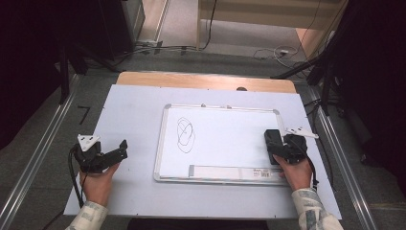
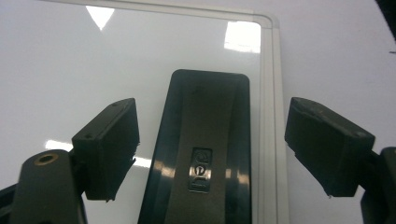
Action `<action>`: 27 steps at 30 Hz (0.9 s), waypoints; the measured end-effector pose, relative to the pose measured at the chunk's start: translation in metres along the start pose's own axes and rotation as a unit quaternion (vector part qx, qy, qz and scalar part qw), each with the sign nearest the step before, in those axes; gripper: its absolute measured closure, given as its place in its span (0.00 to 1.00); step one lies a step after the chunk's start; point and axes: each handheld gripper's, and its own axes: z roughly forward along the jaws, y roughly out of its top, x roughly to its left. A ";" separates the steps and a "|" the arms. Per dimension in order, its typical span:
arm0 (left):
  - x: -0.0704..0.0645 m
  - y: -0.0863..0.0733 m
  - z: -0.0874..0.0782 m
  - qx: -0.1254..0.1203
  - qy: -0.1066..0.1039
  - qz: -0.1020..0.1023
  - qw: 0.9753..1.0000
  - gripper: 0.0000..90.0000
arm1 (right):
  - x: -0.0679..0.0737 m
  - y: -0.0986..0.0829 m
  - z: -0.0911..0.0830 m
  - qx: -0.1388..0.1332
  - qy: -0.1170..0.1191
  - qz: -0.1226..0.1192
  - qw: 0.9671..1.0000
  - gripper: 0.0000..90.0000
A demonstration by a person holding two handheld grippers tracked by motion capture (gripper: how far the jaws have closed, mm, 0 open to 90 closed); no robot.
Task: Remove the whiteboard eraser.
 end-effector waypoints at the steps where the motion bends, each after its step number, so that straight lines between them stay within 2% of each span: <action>1: 0.000 0.000 0.000 -0.001 0.000 0.000 1.000 0.02 | 0.001 0.000 0.001 0.004 -0.005 -0.003 1.000 0.18; 7: 0.001 0.000 -0.001 0.000 0.002 -0.001 1.000 0.02 | 0.003 0.000 0.009 0.030 -0.011 -0.003 0.999 0.19; 14: 0.000 0.000 0.000 -0.001 0.000 -0.001 1.000 0.02 | 0.003 0.001 0.015 0.043 -0.015 0.000 0.999 0.24; 20: 0.001 0.000 0.000 0.001 0.000 -0.002 1.000 0.02 | 0.002 0.001 0.017 0.057 -0.011 0.009 0.998 0.26; 24: 0.000 0.000 0.000 -0.001 0.000 -0.003 1.000 0.02 | -0.001 0.001 0.019 0.067 0.003 0.024 0.997 0.27; 27: 0.000 0.000 0.000 0.000 0.000 -0.003 1.000 0.02 | 0.000 0.001 0.019 0.066 0.005 0.020 0.998 0.30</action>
